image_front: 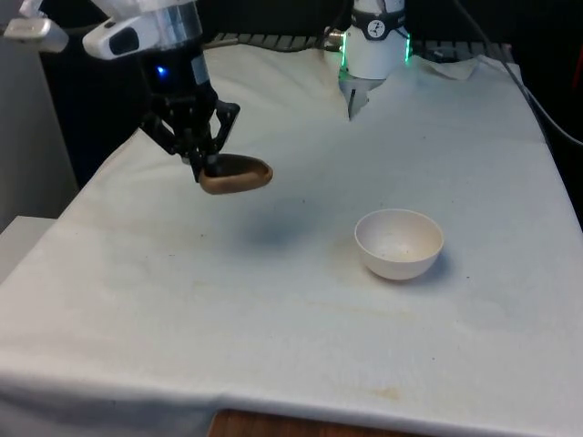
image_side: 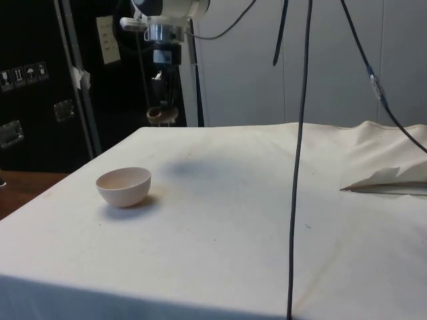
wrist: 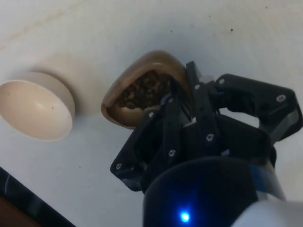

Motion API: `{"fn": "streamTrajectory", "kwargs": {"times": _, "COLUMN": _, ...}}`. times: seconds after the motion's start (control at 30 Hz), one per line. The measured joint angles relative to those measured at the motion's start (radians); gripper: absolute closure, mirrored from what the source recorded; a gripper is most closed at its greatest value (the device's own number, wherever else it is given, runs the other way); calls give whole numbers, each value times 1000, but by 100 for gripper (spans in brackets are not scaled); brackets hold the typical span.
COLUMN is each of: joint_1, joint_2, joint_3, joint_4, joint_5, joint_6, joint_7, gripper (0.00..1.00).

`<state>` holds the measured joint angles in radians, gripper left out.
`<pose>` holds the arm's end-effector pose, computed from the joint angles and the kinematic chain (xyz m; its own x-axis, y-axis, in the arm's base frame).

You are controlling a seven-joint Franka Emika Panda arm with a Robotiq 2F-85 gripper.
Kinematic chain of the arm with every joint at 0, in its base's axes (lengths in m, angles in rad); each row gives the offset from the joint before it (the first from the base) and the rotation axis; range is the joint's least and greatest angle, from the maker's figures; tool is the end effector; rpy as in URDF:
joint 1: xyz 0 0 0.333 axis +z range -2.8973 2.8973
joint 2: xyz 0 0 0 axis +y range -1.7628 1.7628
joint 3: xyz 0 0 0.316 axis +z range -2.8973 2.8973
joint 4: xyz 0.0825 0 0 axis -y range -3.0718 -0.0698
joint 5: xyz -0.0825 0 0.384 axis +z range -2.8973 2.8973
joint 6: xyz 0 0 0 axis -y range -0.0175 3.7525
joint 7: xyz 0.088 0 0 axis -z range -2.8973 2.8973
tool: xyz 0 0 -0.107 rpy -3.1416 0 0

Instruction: Pour the coffee beans from the cup into the bowl.

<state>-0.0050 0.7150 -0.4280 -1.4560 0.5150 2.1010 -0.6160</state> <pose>0.6829 -0.2262 0.2893 0.9960 0.0078 0.0891 0.0203 -0.9898 -0.1407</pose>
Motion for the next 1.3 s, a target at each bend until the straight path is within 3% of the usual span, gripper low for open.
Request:
{"fn": "streamTrajectory", "kwargs": {"times": 0.1, "joint_1": 2, "joint_2": -5, "joint_3": 0, "joint_4": 0, "joint_5": -5, "joint_6": -1, "joint_7": 5, "gripper": 100}}
{"fn": "streamTrajectory", "kwargs": {"times": 0.67, "joint_1": 57, "joint_2": -65, "joint_3": 19, "joint_4": -2, "joint_5": -103, "joint_6": -21, "joint_7": 113, "gripper": 100}}
{"fn": "streamTrajectory", "kwargs": {"times": 1.0, "joint_1": 79, "joint_2": -88, "joint_3": 43, "joint_4": -3, "joint_5": -175, "joint_6": -22, "joint_7": 181, "gripper": 100}}
{"fn": "streamTrajectory", "kwargs": {"times": 1.3, "joint_1": 89, "joint_2": -101, "joint_3": 70, "joint_4": -3, "joint_5": -228, "joint_6": -22, "joint_7": 232, "gripper": 100}}
